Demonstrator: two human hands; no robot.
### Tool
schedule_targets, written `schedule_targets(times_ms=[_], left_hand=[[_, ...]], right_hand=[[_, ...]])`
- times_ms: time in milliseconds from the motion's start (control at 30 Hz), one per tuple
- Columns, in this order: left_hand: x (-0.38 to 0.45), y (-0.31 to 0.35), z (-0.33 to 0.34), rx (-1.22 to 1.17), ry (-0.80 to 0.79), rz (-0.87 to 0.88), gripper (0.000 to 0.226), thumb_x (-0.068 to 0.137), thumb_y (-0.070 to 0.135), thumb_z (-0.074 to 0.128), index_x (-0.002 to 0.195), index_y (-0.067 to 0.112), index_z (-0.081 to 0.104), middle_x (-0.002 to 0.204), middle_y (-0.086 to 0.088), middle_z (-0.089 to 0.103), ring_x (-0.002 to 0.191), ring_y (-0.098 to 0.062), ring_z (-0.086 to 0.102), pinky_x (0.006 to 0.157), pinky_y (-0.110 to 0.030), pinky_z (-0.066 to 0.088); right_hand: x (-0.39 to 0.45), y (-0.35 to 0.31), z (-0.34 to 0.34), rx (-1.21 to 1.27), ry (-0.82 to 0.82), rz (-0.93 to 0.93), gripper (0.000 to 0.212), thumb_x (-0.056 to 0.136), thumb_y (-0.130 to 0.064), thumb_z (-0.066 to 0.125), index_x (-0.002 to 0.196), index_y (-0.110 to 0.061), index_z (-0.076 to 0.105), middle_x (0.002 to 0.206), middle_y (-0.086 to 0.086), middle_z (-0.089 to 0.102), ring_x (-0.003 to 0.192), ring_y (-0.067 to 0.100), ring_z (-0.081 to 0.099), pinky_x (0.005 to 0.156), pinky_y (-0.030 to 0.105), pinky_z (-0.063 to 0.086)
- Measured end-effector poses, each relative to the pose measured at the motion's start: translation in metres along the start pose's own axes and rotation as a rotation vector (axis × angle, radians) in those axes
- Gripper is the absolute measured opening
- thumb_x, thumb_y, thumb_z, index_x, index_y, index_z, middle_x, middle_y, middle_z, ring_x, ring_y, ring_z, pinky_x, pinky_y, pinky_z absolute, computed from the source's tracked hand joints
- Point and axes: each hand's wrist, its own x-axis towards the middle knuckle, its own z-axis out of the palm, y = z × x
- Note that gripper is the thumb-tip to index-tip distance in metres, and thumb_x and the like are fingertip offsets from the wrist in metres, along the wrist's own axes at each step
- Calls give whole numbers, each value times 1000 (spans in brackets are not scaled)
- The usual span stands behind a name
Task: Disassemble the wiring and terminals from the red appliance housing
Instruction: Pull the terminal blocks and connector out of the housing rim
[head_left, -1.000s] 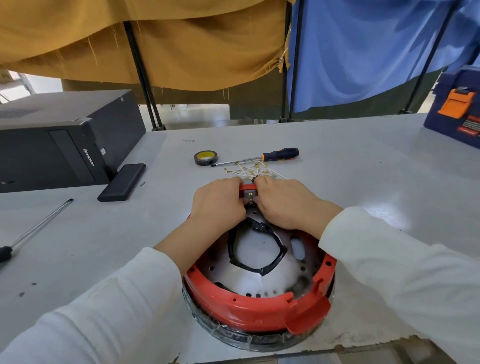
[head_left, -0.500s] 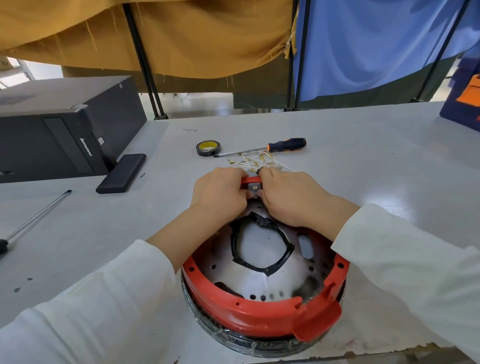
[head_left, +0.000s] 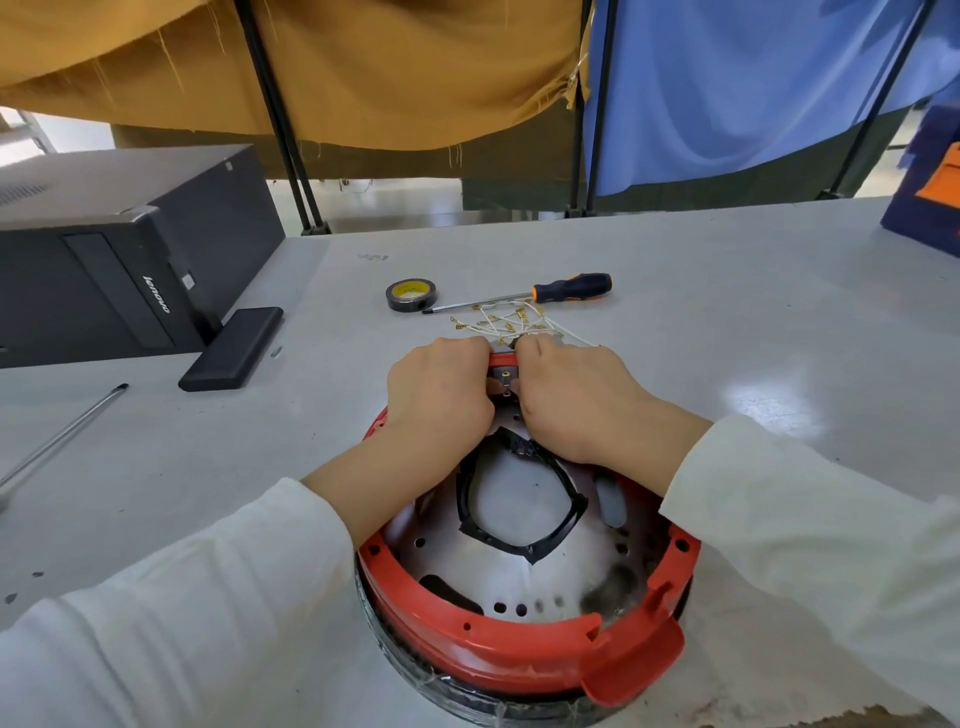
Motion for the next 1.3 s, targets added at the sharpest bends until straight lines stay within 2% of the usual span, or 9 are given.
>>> schedule_targets(times_ms=[200, 400, 567, 933, 1300], left_hand=[[-4, -3, -5, -62, -23, 27, 18, 85, 19, 50, 99, 22, 60, 98, -5, 65, 88, -29, 59, 62, -30, 33], [-6, -5, -8, -120, -39, 4, 12, 87, 22, 52, 95, 19, 61, 95, -8, 65, 87, -29, 58, 62, -30, 32], [-6, -1, -4, -4, -4, -2, 14, 88, 17, 50, 100, 16, 57, 102, -10, 63, 92, -31, 58, 63, -32, 32], [-6, 4, -4, 132, -16, -8, 18, 84, 14, 53, 101, 17, 57, 100, -8, 63, 91, -30, 59, 60, -31, 31], [-7, 5, -5, 110, -21, -6, 22, 84, 15, 56, 105, 18, 55, 105, -6, 62, 95, -29, 59, 63, -31, 32]], right_hand=[[-3, 6, -1, 42, -11, -37, 25, 98, -24, 40, 117, -8, 40, 117, 10, 54, 98, 29, 58, 63, 34, 30], [-4, 8, -2, 76, -6, -68, 24, 99, -28, 38, 115, -9, 41, 117, 10, 55, 98, 30, 58, 63, 34, 29], [-3, 7, 0, 48, 8, -61, 26, 98, -28, 41, 115, -9, 41, 116, 10, 56, 97, 29, 58, 63, 33, 28], [-2, 1, -3, -43, -22, -72, 34, 97, -30, 45, 120, -5, 38, 118, 11, 52, 97, 28, 58, 61, 33, 29], [-2, 2, -3, -35, -11, -48, 29, 96, -26, 45, 117, -6, 39, 116, 11, 54, 96, 29, 59, 60, 33, 27]])
